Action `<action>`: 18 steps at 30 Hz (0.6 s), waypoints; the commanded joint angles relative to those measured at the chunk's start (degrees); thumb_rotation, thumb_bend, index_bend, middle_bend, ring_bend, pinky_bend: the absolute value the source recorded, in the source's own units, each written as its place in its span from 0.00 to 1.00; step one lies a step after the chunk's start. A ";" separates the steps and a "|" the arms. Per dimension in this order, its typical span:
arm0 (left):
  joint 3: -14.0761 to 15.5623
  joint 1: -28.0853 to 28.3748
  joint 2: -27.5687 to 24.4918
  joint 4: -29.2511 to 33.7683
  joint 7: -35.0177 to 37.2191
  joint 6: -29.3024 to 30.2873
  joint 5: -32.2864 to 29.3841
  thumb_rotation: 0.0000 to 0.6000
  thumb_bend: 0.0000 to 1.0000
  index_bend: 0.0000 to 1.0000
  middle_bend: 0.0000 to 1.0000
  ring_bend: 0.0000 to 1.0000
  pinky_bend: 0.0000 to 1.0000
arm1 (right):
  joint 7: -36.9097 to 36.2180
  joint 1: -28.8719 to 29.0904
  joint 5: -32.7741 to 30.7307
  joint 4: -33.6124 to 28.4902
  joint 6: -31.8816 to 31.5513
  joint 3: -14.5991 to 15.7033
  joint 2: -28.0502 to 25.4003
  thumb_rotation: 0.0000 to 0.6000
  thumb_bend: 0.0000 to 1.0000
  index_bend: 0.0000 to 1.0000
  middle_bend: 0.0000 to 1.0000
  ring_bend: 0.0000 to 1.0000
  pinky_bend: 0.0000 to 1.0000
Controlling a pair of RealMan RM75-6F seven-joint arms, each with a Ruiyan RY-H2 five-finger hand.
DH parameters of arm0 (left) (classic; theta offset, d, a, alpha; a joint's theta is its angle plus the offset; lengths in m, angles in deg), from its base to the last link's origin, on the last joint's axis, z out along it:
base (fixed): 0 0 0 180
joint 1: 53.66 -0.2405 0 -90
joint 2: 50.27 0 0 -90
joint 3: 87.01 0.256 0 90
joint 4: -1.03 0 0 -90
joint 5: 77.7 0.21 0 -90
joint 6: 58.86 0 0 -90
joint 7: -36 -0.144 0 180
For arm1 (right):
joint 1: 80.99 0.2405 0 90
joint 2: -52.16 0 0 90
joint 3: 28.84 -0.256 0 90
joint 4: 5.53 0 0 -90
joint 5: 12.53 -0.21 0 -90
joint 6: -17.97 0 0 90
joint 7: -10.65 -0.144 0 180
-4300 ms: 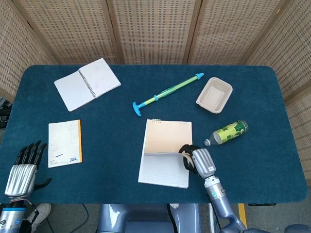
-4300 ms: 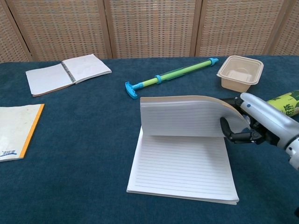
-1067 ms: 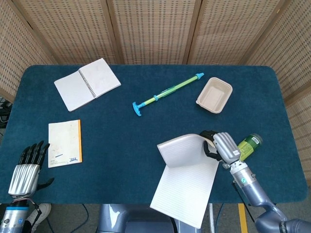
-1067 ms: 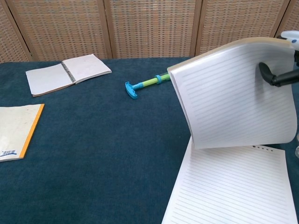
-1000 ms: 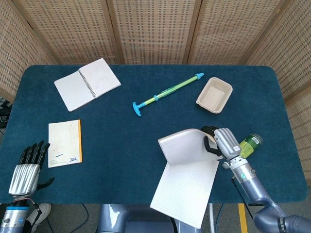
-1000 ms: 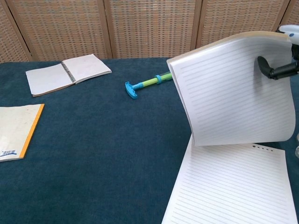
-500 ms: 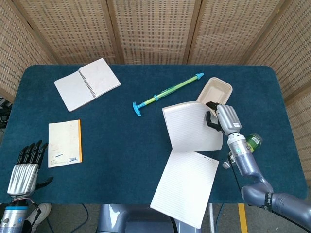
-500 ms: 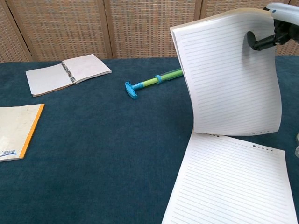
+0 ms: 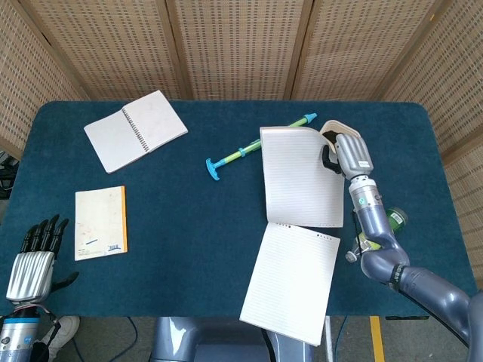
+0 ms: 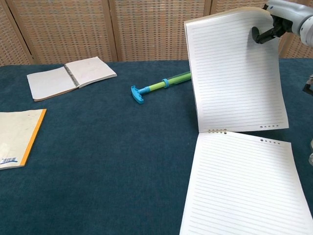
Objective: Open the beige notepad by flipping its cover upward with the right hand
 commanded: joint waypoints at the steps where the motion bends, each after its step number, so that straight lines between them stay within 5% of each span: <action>1: -0.22 0.16 0.07 -0.25 0.14 -0.39 -0.56 1.00 0.02 0.00 0.00 0.00 0.05 | 0.06 2.22 -1.69 5.91 2.72 -0.27 3.31 1.00 0.84 0.67 0.53 0.48 0.60; 4: -0.29 0.40 0.20 -0.50 0.08 -0.95 -1.04 1.00 0.02 0.00 0.00 0.00 0.05 | -1.14 3.06 -1.73 10.58 4.22 0.19 5.65 1.00 0.82 0.66 0.53 0.48 0.58; 7: -0.30 0.55 0.31 -0.62 0.03 -1.20 -1.20 1.00 0.02 0.00 0.00 0.00 0.05 | -2.77 3.35 -1.18 13.40 5.52 0.83 7.00 1.00 0.72 0.61 0.46 0.42 0.43; 12: -0.22 0.70 0.39 -0.71 0.07 -1.51 -1.41 1.00 0.02 0.00 0.00 0.00 0.05 | -5.85 3.27 0.36 15.36 7.94 2.12 7.33 1.00 0.50 0.32 0.13 0.06 0.02; 18: -0.17 0.77 0.39 -0.66 0.18 -1.56 -1.48 1.00 0.03 0.00 0.00 0.00 0.05 | -6.49 2.77 0.58 15.30 7.59 2.17 7.07 1.00 0.35 0.09 0.00 0.00 0.00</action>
